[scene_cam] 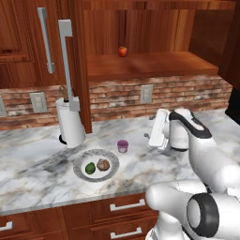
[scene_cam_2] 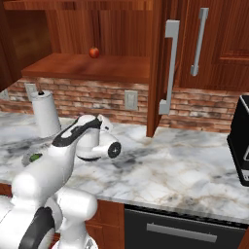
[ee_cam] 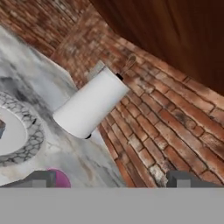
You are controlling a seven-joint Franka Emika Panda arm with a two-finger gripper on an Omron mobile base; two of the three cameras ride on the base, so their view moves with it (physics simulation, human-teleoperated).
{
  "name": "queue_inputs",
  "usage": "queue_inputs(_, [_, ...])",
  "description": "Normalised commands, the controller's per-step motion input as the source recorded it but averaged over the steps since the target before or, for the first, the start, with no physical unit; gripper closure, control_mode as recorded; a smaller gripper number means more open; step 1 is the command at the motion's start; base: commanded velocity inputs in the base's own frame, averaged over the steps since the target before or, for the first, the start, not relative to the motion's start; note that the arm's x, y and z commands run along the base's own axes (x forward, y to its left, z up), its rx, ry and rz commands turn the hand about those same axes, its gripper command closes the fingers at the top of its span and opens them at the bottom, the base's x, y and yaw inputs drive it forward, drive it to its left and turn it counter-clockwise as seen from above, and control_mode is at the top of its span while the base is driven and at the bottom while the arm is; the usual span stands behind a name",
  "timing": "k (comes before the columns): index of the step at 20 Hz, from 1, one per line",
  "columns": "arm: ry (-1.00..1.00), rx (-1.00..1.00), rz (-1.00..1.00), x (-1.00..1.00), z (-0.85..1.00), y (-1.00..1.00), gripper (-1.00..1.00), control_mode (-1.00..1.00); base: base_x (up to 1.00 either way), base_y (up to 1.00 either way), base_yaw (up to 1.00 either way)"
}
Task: Pick the avocado and bread from the counter and place them on the plate. Then pick the jam from the cabinet and place it next to the plate. Lastly close the cabinet door.
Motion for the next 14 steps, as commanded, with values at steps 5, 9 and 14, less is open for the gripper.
queue_inputs(5, [0.00, 0.15, -0.35, -0.66, 0.74, 0.01, -1.00, -1.00, 0.00, 0.00, 0.00])
queue_inputs(9, [0.06, 0.21, -0.27, -0.70, 0.75, 0.00, -1.00, -1.00, 0.00, 0.00, 0.00])
queue_inputs(14, [0.09, 0.23, -0.19, -0.66, 0.61, -0.10, -1.00, -1.00, 0.00, 0.00, 0.00])
